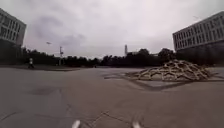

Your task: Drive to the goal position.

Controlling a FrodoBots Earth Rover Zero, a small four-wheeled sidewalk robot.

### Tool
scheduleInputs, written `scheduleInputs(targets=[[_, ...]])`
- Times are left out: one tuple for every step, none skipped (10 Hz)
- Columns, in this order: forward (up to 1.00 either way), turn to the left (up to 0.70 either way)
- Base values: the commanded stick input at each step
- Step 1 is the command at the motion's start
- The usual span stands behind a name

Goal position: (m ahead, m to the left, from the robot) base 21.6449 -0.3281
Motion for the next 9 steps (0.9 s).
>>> scheduleInputs(targets=[[0.70, 0.00], [0.70, 0.00], [0.70, 0.00], [0.70, 0.00], [0.70, 0.00], [0.70, 0.00], [0.70, 0.00], [0.70, 0.00], [0.70, 0.00]])
